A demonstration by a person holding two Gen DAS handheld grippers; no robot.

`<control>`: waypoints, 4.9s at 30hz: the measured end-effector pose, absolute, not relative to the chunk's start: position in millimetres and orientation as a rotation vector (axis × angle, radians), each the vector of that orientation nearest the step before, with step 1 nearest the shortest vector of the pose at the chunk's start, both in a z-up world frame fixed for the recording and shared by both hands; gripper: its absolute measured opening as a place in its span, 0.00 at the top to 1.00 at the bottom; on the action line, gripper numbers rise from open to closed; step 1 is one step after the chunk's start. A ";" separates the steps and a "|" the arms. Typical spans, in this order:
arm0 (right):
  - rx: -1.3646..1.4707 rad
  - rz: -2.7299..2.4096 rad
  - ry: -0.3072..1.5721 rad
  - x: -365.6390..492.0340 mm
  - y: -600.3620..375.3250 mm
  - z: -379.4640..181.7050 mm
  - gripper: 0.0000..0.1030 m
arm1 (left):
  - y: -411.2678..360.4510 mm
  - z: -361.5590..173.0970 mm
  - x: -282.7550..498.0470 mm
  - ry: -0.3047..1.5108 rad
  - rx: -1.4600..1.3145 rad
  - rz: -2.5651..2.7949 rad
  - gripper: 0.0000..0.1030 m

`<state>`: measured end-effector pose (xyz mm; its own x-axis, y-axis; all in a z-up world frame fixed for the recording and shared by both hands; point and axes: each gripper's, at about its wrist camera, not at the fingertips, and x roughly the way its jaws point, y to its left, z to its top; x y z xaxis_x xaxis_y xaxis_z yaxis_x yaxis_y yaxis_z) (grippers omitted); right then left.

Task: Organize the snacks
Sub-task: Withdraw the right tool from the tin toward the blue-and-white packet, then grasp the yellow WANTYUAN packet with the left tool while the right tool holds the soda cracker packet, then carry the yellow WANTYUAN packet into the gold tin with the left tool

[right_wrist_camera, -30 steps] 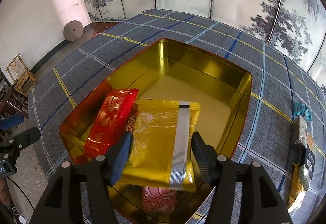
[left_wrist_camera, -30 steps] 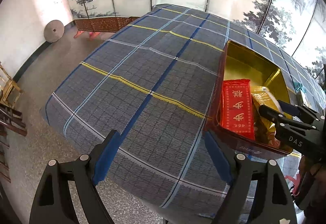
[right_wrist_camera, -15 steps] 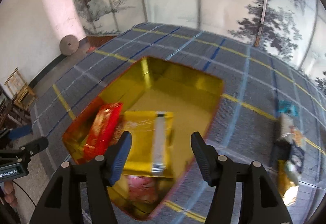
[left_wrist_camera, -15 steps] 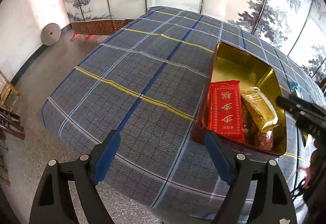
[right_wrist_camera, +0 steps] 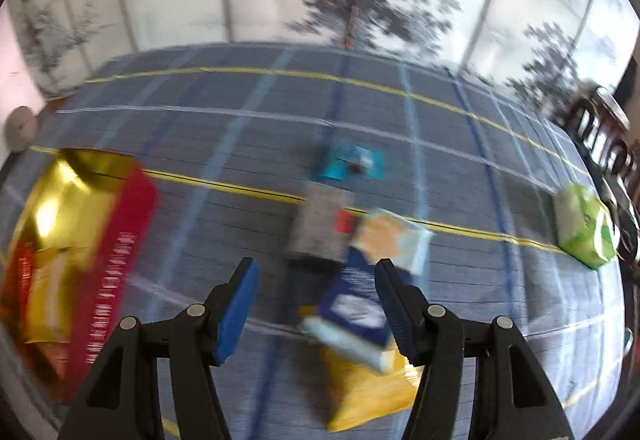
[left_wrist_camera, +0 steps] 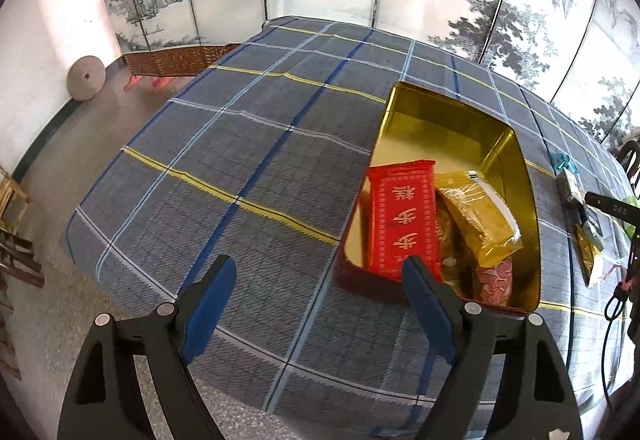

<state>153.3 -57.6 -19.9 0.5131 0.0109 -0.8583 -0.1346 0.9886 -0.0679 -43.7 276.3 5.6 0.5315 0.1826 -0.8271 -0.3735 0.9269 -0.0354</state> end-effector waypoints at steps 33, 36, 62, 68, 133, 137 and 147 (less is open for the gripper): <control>0.014 0.131 1.128 190.4 -112.4 -50.2 0.44 | 207.3 20.8 -4.3 0.963 -0.142 0.234 0.20; -0.002 0.138 1.081 183.1 -125.5 -44.8 0.44 | 187.2 24.9 3.9 0.959 -0.127 0.194 0.20; -0.094 0.263 0.889 137.2 -217.7 -75.1 0.45 | -16.8 -13.3 89.3 1.053 -0.152 -0.083 0.11; -0.084 0.295 0.870 137.4 -221.8 -77.5 0.45 | -42.6 -27.7 106.5 1.076 -0.189 -0.034 0.11; -0.121 0.285 0.875 135.6 -214.6 -79.5 0.43 | 19.3 9.5 58.7 0.962 -0.028 0.013 0.52; -0.121 0.285 0.875 135.5 -214.5 -79.7 0.43 | 48.1 21.3 53.3 0.947 -0.036 0.049 0.52; -0.122 0.285 0.875 135.5 -214.1 -79.5 0.43 | 142.0 30.7 41.0 0.934 -0.070 0.203 0.52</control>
